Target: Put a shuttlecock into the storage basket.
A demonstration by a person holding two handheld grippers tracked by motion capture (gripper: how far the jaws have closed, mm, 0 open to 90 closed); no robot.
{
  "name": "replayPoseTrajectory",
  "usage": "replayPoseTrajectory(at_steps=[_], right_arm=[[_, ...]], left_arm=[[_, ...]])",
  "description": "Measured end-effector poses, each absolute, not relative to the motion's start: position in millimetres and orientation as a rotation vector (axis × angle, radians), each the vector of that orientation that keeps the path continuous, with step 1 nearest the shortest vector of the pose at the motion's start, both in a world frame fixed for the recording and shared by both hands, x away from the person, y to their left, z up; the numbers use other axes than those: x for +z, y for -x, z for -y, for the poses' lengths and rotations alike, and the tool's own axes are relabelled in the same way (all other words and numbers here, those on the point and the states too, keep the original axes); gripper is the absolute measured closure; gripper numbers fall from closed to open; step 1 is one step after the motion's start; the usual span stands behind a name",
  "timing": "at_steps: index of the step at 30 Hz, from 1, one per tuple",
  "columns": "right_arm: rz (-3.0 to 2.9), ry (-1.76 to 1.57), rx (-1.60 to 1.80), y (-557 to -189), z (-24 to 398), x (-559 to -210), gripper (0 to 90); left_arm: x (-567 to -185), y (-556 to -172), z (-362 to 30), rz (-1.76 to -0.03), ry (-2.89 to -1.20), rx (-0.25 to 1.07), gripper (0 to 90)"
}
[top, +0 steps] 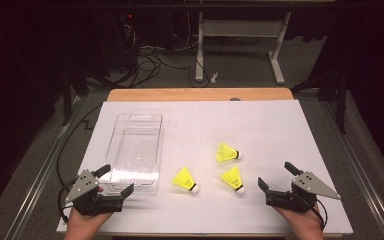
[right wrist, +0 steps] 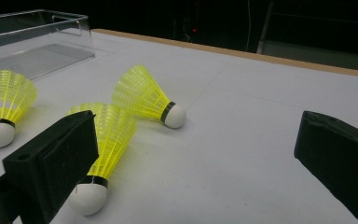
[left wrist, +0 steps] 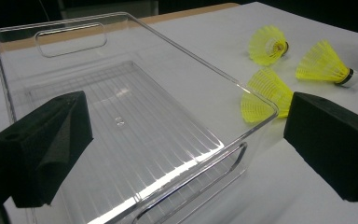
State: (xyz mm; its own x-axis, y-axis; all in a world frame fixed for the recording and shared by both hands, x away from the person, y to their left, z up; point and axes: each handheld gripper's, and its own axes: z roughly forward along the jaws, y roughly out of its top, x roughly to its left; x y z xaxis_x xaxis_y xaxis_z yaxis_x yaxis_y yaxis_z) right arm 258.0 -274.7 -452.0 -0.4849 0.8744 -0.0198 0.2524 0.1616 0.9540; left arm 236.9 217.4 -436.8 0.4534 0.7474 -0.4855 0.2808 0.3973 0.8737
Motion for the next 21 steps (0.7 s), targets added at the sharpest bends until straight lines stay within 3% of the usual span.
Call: replayPoseTrajectory(at_steps=[21], right_arm=[[-1.831, -1.057, 1.363, -257.2, 273.8, -452.2, 0.2]], left_arm=[[-436.8, -236.8, -218.3, -1.115, -1.168, 0.375, 2.0]])
